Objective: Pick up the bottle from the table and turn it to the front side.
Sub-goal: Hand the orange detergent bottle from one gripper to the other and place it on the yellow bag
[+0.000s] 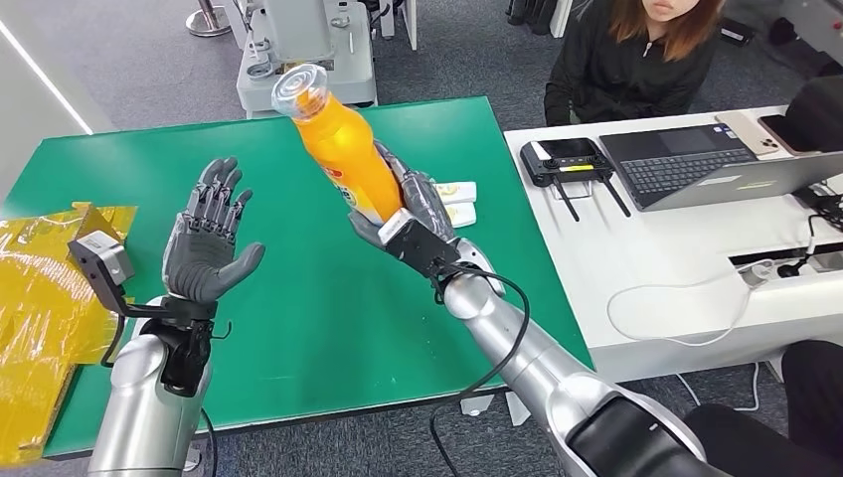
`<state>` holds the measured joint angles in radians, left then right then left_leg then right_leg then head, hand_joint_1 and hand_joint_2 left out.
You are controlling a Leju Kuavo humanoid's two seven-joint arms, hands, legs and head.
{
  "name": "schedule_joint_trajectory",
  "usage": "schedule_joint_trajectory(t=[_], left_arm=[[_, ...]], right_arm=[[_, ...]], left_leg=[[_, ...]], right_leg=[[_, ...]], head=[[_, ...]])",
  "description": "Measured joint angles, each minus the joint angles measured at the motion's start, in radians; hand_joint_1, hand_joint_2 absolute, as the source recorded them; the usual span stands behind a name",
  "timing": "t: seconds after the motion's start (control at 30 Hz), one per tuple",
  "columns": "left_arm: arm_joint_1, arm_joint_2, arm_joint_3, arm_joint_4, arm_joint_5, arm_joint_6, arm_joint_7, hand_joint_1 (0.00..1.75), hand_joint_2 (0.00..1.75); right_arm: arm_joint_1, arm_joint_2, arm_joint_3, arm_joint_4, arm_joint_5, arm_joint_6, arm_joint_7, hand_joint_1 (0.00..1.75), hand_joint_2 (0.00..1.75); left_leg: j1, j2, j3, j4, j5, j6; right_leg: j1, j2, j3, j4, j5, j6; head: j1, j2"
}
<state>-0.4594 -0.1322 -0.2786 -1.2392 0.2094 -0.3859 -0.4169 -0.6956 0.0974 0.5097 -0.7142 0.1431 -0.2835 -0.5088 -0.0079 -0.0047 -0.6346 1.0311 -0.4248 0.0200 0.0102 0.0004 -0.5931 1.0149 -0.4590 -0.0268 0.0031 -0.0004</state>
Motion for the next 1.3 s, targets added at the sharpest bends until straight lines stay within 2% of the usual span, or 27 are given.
schedule_joint_trajectory(t=[0.2, 0.5, 0.9, 1.3], left_arm=[[-0.019, 0.004, -0.028, -0.032, 0.072, -0.019, 0.002, 0.0, 1.75], [-0.04, 0.018, -0.048, -0.046, 0.068, 0.006, -0.008, 0.0, 1.75], [-0.093, 0.025, -0.062, 0.033, 0.002, 0.089, -0.074, 0.0, 1.75], [-0.104, 0.016, -0.063, 0.072, -0.01, 0.054, -0.051, 0.0, 1.75]], right_arm=[[-0.044, 0.025, 0.002, 0.032, -0.01, -0.006, -0.012, 1.75, 1.75], [-0.052, 0.057, 0.013, 0.062, -0.001, 0.013, -0.015, 1.75, 1.75], [-0.072, 0.138, 0.072, 0.116, 0.037, 0.042, 0.007, 1.75, 1.75], [-0.074, 0.166, 0.119, 0.15, 0.101, 0.052, 0.054, 1.75, 1.75]], left_leg=[[0.0, 0.0, -0.001, 0.0, 0.0, 0.0], [0.0, 0.0, -0.001, 0.0, 0.0, 0.0], [0.0, 0.001, -0.001, 0.0, 0.0, 0.0], [0.0, 0.0, -0.001, 0.0, 0.0, 0.0]], right_leg=[[0.0, 0.0, -0.001, 0.0, 0.0, 0.0], [0.0, 0.0, -0.001, 0.0, 0.0, 0.0], [0.0, 0.0, -0.001, 0.0, 0.0, 0.0], [0.0, 0.0, -0.002, 0.0, 0.0, 0.0]], head=[[0.0, 0.0], [0.0, 0.0], [0.0, 0.0], [0.0, 0.0]])
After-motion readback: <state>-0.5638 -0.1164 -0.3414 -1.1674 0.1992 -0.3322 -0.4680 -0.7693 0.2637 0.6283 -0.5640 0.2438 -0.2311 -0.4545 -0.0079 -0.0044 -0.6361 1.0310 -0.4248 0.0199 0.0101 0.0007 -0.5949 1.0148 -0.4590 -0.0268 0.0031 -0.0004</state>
